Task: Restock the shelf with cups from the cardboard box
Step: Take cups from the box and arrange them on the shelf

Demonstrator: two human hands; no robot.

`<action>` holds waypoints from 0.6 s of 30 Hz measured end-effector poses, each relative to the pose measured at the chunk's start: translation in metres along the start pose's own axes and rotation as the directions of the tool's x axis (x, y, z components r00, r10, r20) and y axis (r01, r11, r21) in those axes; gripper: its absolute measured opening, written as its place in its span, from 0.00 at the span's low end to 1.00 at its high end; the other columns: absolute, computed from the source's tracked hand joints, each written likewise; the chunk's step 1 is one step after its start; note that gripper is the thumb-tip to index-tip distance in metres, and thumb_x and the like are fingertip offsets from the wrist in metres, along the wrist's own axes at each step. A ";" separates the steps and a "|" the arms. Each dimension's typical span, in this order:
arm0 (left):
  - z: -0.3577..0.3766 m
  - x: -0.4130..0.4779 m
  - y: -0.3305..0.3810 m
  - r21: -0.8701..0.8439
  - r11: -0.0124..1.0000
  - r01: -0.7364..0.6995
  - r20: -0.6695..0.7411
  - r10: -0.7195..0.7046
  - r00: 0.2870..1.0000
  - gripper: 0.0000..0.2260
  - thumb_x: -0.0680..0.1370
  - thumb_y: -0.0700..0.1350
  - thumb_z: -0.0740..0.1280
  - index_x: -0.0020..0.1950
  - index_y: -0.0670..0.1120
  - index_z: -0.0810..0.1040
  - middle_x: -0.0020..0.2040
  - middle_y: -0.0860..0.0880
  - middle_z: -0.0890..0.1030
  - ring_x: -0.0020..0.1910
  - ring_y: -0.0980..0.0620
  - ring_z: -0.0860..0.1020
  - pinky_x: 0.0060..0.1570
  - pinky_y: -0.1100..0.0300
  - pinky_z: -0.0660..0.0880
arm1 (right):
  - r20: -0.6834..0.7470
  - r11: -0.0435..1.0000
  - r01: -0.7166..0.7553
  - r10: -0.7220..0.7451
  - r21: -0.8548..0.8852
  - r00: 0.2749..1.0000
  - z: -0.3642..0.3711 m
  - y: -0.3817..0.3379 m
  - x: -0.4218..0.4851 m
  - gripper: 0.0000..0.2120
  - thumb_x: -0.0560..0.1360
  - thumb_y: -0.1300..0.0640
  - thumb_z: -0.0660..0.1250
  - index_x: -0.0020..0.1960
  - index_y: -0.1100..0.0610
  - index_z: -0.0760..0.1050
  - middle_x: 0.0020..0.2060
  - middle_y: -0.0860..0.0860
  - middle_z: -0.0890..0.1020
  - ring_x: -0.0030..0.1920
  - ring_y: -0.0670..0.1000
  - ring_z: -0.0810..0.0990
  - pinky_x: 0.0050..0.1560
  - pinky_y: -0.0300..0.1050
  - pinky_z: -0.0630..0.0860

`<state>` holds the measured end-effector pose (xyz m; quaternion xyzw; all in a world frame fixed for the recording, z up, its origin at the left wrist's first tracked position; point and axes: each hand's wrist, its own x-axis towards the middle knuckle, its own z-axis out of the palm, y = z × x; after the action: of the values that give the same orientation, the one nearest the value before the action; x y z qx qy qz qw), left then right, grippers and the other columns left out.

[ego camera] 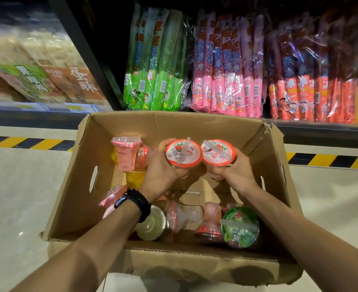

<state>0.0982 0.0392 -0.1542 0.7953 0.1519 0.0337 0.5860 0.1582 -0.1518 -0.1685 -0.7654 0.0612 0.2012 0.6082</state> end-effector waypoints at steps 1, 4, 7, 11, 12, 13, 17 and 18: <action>-0.003 -0.001 0.003 -0.002 1.000 0.004 -0.005 -0.004 1.000 0.37 0.61 0.38 0.83 0.65 0.47 0.70 0.54 0.57 0.80 0.53 0.61 0.79 0.55 0.70 0.74 | 0.001 1.000 0.003 -0.003 0.016 1.000 0.000 -0.005 -0.003 0.31 0.61 0.69 0.79 0.61 0.58 0.74 0.51 0.56 0.83 0.51 0.55 0.82 0.45 0.48 0.79; -0.016 -0.013 0.027 -0.047 0.999 0.013 -0.010 -0.013 1.000 0.37 0.62 0.41 0.83 0.66 0.48 0.71 0.58 0.52 0.80 0.59 0.55 0.79 0.59 0.62 0.75 | -0.006 0.999 0.020 -0.019 0.051 1.000 -0.002 -0.031 -0.021 0.29 0.61 0.71 0.79 0.58 0.58 0.74 0.49 0.55 0.83 0.50 0.53 0.83 0.46 0.49 0.80; -0.034 -0.031 0.069 -0.126 0.992 0.031 -0.013 -0.033 0.999 0.35 0.64 0.33 0.80 0.67 0.43 0.70 0.60 0.49 0.78 0.58 0.59 0.78 0.55 0.64 0.76 | -0.009 0.999 0.020 -0.020 0.049 1.000 -0.003 -0.068 -0.047 0.29 0.60 0.70 0.79 0.57 0.56 0.75 0.49 0.51 0.84 0.49 0.48 0.83 0.46 0.42 0.80; -0.065 -0.052 0.142 -0.144 0.989 0.025 -0.057 -0.034 0.998 0.34 0.65 0.36 0.80 0.67 0.44 0.70 0.62 0.50 0.78 0.61 0.58 0.77 0.59 0.63 0.75 | -0.017 0.996 0.027 -0.025 0.089 1.000 -0.012 -0.141 -0.088 0.29 0.60 0.72 0.79 0.58 0.59 0.77 0.48 0.50 0.85 0.46 0.45 0.84 0.40 0.33 0.78; -0.074 -0.057 0.164 -0.155 0.987 0.034 -0.077 -0.046 0.996 0.34 0.65 0.37 0.81 0.67 0.46 0.71 0.62 0.50 0.78 0.62 0.55 0.77 0.61 0.60 0.75 | -0.024 0.995 0.027 -0.025 0.101 0.999 -0.015 -0.163 -0.101 0.28 0.60 0.72 0.79 0.57 0.59 0.78 0.47 0.51 0.85 0.46 0.46 0.84 0.40 0.34 0.79; -0.082 -0.063 0.189 -0.165 0.986 0.036 -0.094 -0.052 0.994 0.34 0.65 0.38 0.81 0.66 0.47 0.71 0.62 0.50 0.78 0.62 0.55 0.77 0.62 0.59 0.75 | -0.043 0.994 0.036 -0.032 0.101 0.999 -0.020 -0.184 -0.113 0.27 0.59 0.71 0.80 0.56 0.58 0.79 0.47 0.51 0.85 0.46 0.47 0.84 0.42 0.39 0.81; -0.118 -0.093 0.301 -0.153 0.988 -0.014 -0.162 -0.011 0.987 0.33 0.65 0.35 0.81 0.66 0.43 0.71 0.61 0.48 0.79 0.58 0.60 0.78 0.53 0.70 0.74 | -0.124 0.995 0.064 -0.054 0.079 0.991 -0.046 -0.285 -0.173 0.22 0.57 0.65 0.82 0.47 0.52 0.80 0.41 0.48 0.86 0.42 0.43 0.84 0.45 0.41 0.80; -0.128 -0.102 0.330 -0.177 0.984 -0.017 -0.162 -0.012 0.987 0.33 0.65 0.34 0.80 0.67 0.42 0.71 0.61 0.48 0.79 0.57 0.62 0.78 0.51 0.72 0.74 | -0.134 0.993 0.068 -0.055 0.094 0.990 -0.053 -0.315 -0.190 0.22 0.59 0.68 0.81 0.47 0.53 0.79 0.41 0.48 0.85 0.41 0.42 0.83 0.42 0.36 0.79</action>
<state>0.0386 0.0403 0.2093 0.7345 0.1945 0.1128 0.6403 0.1036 -0.1519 0.1991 -0.7476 0.0873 0.1285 0.6457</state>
